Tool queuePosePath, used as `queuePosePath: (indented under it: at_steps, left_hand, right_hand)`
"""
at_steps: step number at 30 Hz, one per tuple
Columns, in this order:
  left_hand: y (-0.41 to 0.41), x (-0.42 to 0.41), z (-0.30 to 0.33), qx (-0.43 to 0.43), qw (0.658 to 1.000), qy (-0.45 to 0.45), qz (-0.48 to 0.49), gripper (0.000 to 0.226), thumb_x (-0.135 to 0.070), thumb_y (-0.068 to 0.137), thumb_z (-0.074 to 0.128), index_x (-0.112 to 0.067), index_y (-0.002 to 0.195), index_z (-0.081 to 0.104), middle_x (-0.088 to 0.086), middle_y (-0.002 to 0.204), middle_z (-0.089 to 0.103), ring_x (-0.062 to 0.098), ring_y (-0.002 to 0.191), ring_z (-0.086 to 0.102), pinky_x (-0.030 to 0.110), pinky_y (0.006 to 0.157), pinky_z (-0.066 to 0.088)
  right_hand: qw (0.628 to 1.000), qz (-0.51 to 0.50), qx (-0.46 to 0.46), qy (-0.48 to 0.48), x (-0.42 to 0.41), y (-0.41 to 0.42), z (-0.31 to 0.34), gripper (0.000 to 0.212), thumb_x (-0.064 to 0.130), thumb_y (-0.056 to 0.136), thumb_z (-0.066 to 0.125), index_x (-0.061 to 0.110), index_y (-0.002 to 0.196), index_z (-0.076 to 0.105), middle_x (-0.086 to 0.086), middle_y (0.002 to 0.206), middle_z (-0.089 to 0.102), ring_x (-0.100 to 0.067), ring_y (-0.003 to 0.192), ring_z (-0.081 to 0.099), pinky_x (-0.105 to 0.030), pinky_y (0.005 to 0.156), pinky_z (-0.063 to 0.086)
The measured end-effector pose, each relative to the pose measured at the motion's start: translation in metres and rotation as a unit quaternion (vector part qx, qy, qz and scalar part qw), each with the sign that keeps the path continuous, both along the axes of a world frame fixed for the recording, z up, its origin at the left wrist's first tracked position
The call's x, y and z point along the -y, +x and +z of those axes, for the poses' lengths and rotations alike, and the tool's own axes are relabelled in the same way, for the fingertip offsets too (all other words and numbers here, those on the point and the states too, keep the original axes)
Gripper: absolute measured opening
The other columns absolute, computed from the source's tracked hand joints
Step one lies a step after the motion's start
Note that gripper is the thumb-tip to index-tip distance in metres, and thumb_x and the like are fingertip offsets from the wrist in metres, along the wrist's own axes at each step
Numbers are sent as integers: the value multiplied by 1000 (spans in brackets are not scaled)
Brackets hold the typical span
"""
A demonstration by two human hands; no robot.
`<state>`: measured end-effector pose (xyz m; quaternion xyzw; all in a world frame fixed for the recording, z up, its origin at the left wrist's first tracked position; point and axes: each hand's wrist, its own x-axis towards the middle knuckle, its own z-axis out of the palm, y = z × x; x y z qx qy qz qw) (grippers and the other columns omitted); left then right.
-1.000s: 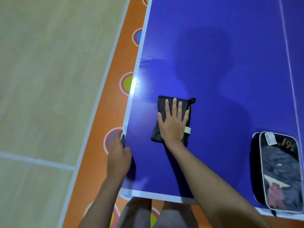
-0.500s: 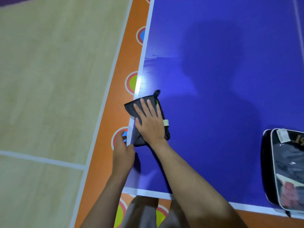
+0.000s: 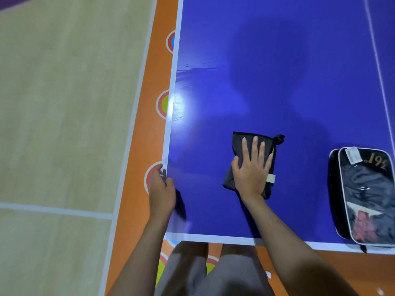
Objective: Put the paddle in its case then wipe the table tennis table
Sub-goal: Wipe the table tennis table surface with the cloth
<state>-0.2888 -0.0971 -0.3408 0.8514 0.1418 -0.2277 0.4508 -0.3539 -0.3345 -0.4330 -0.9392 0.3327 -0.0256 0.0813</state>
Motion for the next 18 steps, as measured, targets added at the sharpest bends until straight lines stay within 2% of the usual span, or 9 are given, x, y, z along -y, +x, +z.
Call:
queuePosePath:
  at_steps: [4,6,7,9,10,11,13,15,18]
  left_hand:
    - [-1,-11,-4,1,1000,-7,-11,46,-8,107,44,-18,151,39,-2,138,54,5,114,54,0,64,43]
    - [-3,-22,-5,6,1000,7,-29,43,-3,104,44,-18,144,44,-9,127,57,-5,112,56,-3,73,40]
    - [-4,-27,-6,13,999,21,-38,43,-1,102,45,-16,142,46,-8,130,58,-5,117,56,0,84,40]
    - [-6,-40,-11,27,998,47,-41,46,-3,101,47,-9,146,47,2,145,54,13,135,50,25,110,40]
    - [-8,-47,-13,23,998,49,-31,45,-8,103,49,-8,148,46,7,149,52,20,138,47,35,114,39]
    - [-10,-52,-14,21,998,50,-21,44,-16,106,50,-8,148,46,8,150,51,23,138,47,41,115,40]
    - [-15,-63,-15,16,998,55,-12,43,-22,107,50,-11,148,45,9,148,52,24,135,50,41,110,43]
    - [-17,-70,-17,7,997,67,-21,45,-12,104,49,-12,148,45,7,146,52,24,130,51,32,99,43]
    - [-16,-71,-16,-5,996,83,-40,48,-4,100,47,-12,148,44,5,148,51,22,124,53,24,88,44]
  right_hand:
    - [1000,16,17,10,-60,17,1,66,42,104,40,27,166,23,-5,175,13,-29,161,12,-61,127,12]
    - [998,51,26,20,-101,26,3,68,43,104,39,28,167,19,-5,175,9,-29,162,8,-62,126,12]
    - [997,73,28,28,-124,31,4,68,43,104,38,28,167,17,-5,175,7,-29,162,6,-62,126,11]
    - [990,133,30,41,-174,38,4,67,44,105,33,28,167,14,-6,175,6,-29,162,5,-61,126,13]
    - [986,158,32,40,-195,39,2,65,45,107,29,28,167,15,-6,175,8,-29,161,7,-61,126,18]
    - [983,174,36,35,-210,41,0,62,44,108,26,28,167,16,-7,175,11,-30,161,11,-61,124,23]
    - [980,190,40,34,-221,42,-2,61,44,108,28,28,166,21,-8,174,15,-30,160,14,-60,124,25]
    - [975,216,30,48,-215,38,-1,62,42,107,34,27,166,23,-7,174,14,-29,161,10,-59,127,17]
    - [966,255,13,47,-188,23,1,63,40,108,37,26,167,18,-4,175,9,-26,162,5,-56,128,14]
